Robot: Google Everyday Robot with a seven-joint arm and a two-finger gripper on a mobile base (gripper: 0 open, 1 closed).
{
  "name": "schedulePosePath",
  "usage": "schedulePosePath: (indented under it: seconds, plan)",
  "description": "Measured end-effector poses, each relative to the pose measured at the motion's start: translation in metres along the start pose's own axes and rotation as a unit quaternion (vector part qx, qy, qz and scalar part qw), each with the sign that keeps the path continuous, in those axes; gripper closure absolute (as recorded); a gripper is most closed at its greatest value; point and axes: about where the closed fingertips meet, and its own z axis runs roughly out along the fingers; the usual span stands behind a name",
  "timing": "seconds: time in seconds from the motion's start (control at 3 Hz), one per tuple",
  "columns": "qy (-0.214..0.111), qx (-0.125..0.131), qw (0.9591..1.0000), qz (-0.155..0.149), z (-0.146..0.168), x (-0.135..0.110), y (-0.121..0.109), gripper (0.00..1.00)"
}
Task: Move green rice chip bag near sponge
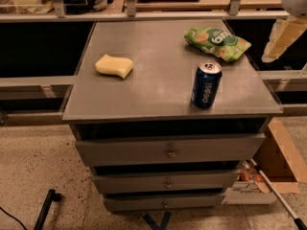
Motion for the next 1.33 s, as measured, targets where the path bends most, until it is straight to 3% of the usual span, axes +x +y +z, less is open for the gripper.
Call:
schedulePosePath:
  seconds: [0.67, 1.33]
  plan:
    - [0.016, 0.013, 0.9998, -0.002, 0.005, -0.003, -0.003, 0.00]
    - [0.020, 0.092, 0.9956, 0.006, 0.053, 0.024, -0.037, 0.00]
